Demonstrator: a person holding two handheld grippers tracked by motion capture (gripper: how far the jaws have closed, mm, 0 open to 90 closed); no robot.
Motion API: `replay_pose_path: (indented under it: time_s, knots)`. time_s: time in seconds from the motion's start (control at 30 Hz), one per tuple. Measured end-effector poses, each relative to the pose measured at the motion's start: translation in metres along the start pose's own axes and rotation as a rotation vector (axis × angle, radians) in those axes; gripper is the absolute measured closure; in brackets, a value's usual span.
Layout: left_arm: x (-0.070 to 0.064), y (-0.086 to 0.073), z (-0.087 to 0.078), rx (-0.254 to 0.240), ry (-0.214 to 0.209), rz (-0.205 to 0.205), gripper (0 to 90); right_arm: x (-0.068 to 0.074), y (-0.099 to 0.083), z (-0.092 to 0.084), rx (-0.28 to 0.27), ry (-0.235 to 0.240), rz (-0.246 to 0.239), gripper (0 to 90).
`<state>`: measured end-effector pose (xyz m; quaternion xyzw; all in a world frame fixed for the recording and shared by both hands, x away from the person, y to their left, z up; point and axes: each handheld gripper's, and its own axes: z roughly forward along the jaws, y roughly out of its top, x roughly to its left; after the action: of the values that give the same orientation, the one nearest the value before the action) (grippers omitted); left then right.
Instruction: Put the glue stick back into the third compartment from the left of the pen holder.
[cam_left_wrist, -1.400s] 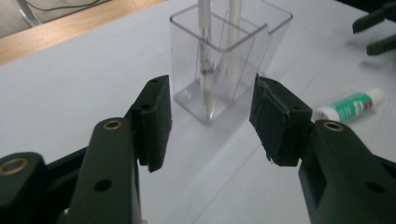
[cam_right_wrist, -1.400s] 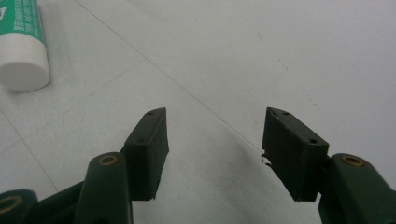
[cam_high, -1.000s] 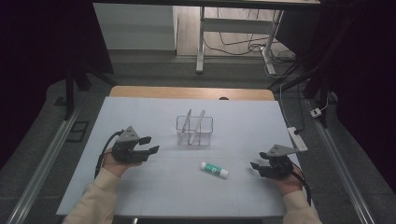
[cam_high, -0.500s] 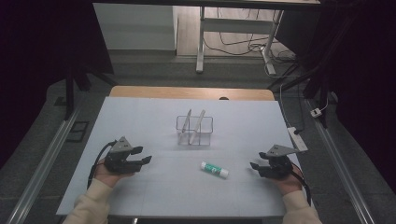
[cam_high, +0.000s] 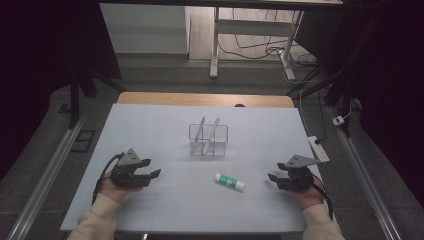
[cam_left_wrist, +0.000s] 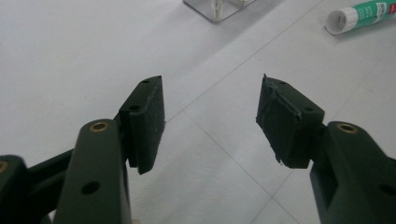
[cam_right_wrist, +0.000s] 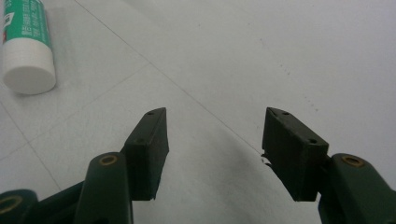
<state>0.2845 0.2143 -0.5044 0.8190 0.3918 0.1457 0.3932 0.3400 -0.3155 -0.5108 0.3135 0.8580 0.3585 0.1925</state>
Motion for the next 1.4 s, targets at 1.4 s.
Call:
replay_pose_path:
  time_s: [1.4]
  knots:
    - [-0.003,0.0,0.001,0.008,0.004,0.019,40.0,0.051,0.047,0.002,-0.082,0.159,-0.068,40.2]
